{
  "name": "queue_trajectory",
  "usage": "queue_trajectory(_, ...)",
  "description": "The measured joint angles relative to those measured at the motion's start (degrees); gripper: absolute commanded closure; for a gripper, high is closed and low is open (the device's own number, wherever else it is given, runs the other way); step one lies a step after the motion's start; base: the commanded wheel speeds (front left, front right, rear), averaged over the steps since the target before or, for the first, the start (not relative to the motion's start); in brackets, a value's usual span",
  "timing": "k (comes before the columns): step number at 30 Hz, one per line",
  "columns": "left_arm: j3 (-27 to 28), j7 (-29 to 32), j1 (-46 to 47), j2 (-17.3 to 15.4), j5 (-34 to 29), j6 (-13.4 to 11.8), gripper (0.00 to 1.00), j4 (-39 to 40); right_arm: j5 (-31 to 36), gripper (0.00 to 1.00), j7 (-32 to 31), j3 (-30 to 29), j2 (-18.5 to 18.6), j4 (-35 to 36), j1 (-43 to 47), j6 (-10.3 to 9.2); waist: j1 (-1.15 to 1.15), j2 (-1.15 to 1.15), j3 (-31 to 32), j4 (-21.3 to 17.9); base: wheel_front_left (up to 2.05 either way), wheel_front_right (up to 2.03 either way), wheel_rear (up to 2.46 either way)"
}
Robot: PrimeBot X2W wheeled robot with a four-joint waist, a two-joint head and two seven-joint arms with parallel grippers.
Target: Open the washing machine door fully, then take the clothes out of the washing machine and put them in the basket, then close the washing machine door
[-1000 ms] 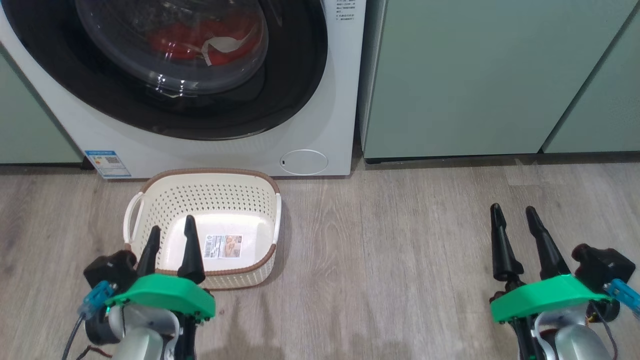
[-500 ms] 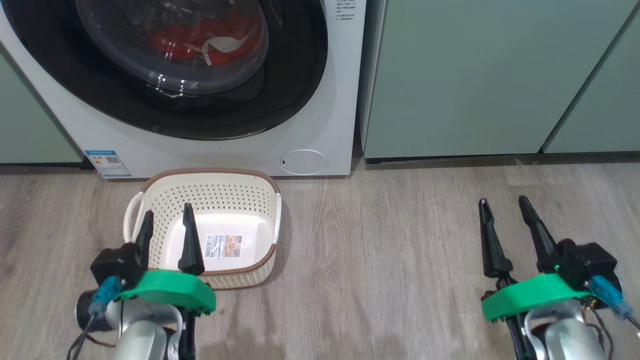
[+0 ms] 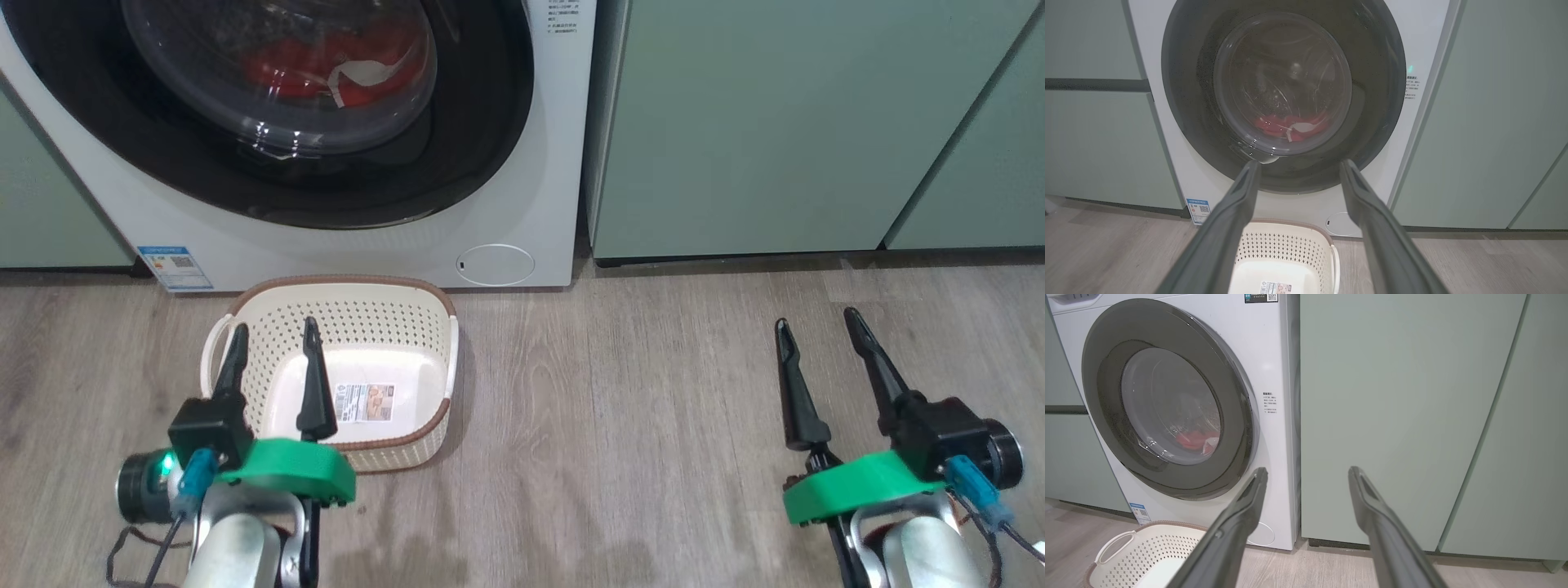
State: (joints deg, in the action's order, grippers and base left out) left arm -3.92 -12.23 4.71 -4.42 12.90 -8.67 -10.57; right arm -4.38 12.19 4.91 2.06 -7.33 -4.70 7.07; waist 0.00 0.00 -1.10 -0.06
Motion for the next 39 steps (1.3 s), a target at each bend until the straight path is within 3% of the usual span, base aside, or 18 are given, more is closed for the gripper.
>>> queue_trajectory(13, 1.49, -2.22, 0.82, 1.22, -7.68, 0.16, 0.0, -0.04, 4.35, 0.0, 2.34, -0.01, 0.11, 0.44, -0.79, 0.01, 0.0, 0.0, -0.04, -0.05, 0.0, 0.0, 0.0)
queue_trajectory(29, 3.19, -2.23, 1.49, 1.79, -5.48, 3.19, 0.0, -2.82, -1.32, 0.0, 2.45, -0.24, 0.15, -3.24, -1.19, 0.01, 0.0, 0.0, -0.2, 0.07, 0.0, 0.0, 0.0)
queue_trajectory(39, 3.0, -2.23, 1.57, 1.82, -4.58, 3.16, 0.0, -4.26, -1.32, 0.0, 2.45, 0.32, 0.15, -4.92, -1.19, 0.01, 0.0, 0.0, -0.34, 0.19, 0.0, 0.0, 0.0)
